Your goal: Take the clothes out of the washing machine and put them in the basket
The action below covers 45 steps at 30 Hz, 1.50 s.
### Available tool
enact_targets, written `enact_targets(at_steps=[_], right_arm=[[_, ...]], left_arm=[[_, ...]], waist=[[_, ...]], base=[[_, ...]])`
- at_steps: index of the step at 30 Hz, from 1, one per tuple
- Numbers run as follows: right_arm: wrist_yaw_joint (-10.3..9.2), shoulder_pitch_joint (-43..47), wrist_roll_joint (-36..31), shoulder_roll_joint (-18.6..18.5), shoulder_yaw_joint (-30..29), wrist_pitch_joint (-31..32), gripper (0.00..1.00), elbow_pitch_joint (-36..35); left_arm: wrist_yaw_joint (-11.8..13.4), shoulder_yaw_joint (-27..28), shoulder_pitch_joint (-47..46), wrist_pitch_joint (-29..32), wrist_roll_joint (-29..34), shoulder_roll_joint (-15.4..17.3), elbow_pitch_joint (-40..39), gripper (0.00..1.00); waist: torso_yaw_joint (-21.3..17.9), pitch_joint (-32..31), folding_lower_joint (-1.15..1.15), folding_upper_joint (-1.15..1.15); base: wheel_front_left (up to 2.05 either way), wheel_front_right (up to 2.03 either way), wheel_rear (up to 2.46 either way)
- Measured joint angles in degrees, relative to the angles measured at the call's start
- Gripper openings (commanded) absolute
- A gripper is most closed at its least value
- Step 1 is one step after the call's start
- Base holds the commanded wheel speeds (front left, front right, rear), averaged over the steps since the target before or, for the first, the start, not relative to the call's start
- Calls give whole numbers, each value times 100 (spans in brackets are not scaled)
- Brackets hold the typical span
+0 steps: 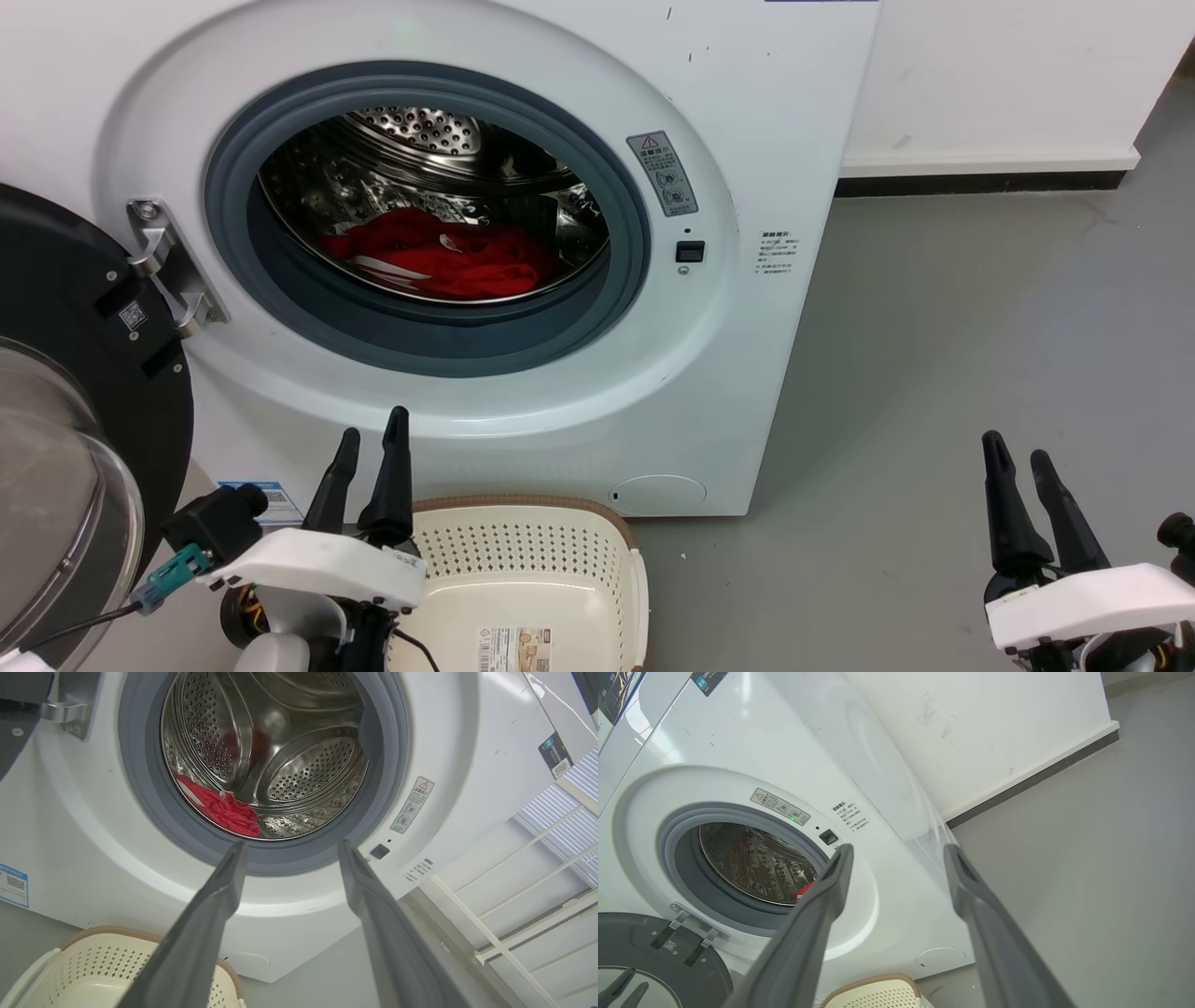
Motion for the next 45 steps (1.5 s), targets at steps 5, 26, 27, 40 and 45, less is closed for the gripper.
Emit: enact_targets(at_steps=[5,26,27,40,45], right_arm=[[0,61,-396,0,-2,-8,100,-101],[0,211,-1845,-1,25,-44,100,-314],[1,214,-1900,-1,23,-42,100,-323],[1,331,-2666,-1,-2,-48,100,-494],[1,331,-2941,-1,2,-58,100,-554]], left_arm=[[21,-46,-69,-77,394,32,19,100],[156,-235,-176,-398,1739,145,152,100],[158,-242,-177,-408,1794,147,163,100],[223,-332,-205,-569,2459,179,338,100],[256,-363,-225,-632,2699,190,398,100]], waist=[[9,-2,0,0],[60,-12,0,0],[63,-11,0,0],[72,-20,0,0],[79,-15,0,0]], base=[[0,0,0],[0,0,0],[0,0,0],[0,0,0],[0,0,0]])
